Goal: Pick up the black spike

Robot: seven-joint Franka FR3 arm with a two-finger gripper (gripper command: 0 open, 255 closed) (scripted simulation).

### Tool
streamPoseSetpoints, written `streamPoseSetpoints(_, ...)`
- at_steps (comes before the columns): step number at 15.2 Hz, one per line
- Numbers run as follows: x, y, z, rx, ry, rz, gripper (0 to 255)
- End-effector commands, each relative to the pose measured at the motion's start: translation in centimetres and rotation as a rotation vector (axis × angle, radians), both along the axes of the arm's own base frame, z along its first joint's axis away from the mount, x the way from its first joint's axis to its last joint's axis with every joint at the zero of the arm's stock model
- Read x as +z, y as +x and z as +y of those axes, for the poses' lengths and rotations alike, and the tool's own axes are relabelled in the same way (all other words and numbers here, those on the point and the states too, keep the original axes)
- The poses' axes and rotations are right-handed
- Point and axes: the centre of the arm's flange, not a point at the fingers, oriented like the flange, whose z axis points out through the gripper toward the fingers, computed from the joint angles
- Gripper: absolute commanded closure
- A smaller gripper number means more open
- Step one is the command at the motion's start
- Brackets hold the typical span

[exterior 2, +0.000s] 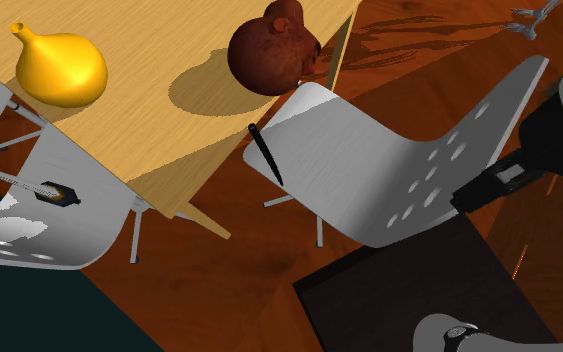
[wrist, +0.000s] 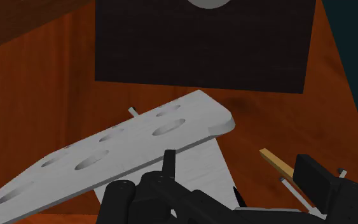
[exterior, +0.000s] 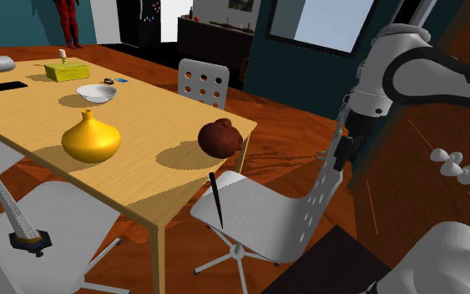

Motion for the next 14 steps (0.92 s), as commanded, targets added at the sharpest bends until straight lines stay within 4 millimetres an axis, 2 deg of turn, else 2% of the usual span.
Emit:
streamPoseSetpoints(1, 0.0, 0.0, 0.0, 0.0, 0.0, 0.0, 0)
streamPoseSetpoints(14, -7.1, 15.7, 6.5, 0.167, -0.021, 0.073, 0)
